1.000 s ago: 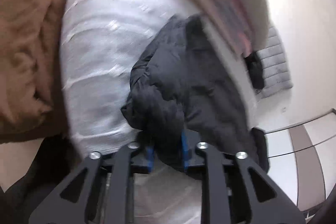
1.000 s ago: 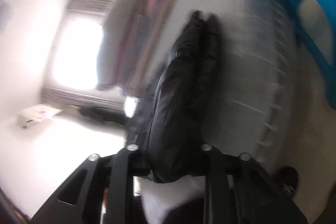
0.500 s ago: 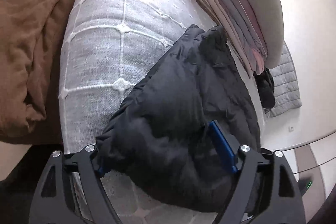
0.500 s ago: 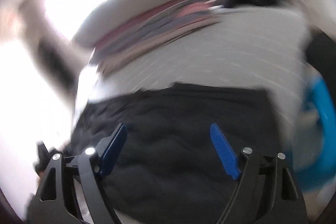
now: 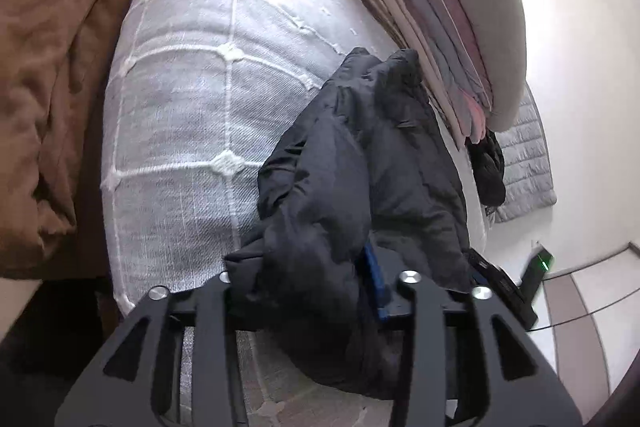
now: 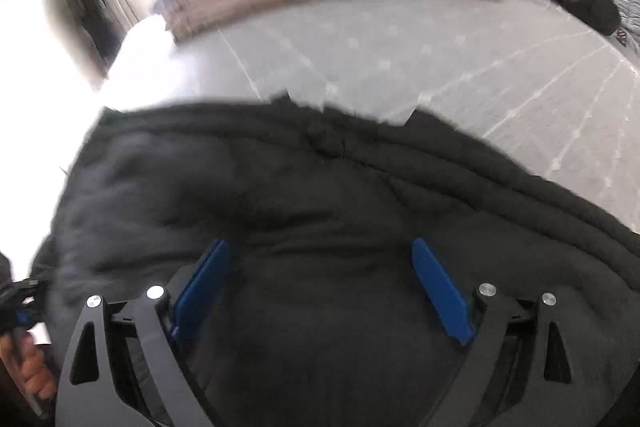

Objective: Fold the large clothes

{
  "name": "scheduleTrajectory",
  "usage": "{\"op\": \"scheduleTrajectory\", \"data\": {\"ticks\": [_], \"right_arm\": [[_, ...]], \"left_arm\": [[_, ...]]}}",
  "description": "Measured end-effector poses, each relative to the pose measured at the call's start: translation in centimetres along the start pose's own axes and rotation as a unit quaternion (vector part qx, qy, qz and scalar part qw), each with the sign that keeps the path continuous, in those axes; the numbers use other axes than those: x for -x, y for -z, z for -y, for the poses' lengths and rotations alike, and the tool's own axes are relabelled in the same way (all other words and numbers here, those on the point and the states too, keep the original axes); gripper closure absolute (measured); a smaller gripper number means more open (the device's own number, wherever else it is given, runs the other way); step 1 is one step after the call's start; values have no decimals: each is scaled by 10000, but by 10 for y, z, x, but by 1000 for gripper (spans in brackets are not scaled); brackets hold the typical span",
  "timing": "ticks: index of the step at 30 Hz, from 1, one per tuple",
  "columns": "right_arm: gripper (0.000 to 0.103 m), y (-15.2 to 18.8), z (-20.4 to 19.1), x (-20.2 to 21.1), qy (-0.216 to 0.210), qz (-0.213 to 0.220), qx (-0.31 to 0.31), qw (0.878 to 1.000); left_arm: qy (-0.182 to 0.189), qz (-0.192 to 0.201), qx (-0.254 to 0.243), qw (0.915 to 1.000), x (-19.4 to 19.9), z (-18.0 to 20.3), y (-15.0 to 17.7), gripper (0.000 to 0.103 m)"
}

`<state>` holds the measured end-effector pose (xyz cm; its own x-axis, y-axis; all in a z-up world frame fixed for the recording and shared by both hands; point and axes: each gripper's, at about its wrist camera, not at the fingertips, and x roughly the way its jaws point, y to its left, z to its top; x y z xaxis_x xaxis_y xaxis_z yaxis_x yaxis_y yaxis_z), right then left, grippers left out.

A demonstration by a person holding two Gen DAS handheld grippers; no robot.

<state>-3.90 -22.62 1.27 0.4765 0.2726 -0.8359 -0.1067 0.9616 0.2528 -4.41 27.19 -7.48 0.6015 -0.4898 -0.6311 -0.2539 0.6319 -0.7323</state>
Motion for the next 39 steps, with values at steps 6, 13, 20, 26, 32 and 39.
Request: {"op": "scheduleTrajectory", "data": {"ticks": [6,13,20,26,32,39], "right_arm": [[12,28,50,27,681,59,-350,9970],[9,38,54,58,222,309,-506,9980],[7,91,20,39,462,-290,-164,9984],[7,98,14,89,252,329,-377,9984],[7,128,115,168,170,601,-1795,9818],[7,179,201,212,-565,676,-3076,9474]], "left_arm": [[-59,90,-82,9999,-1,6,5,54],[-37,168,-104,9998,-2,8,7,52],[45,160,-70,9998,-2,6,7,46],[73,174,-72,9998,-2,8,9,41],[110,157,-36,9998,-2,6,9,41],[71,203,2,9998,-3,8,13,40]]}}
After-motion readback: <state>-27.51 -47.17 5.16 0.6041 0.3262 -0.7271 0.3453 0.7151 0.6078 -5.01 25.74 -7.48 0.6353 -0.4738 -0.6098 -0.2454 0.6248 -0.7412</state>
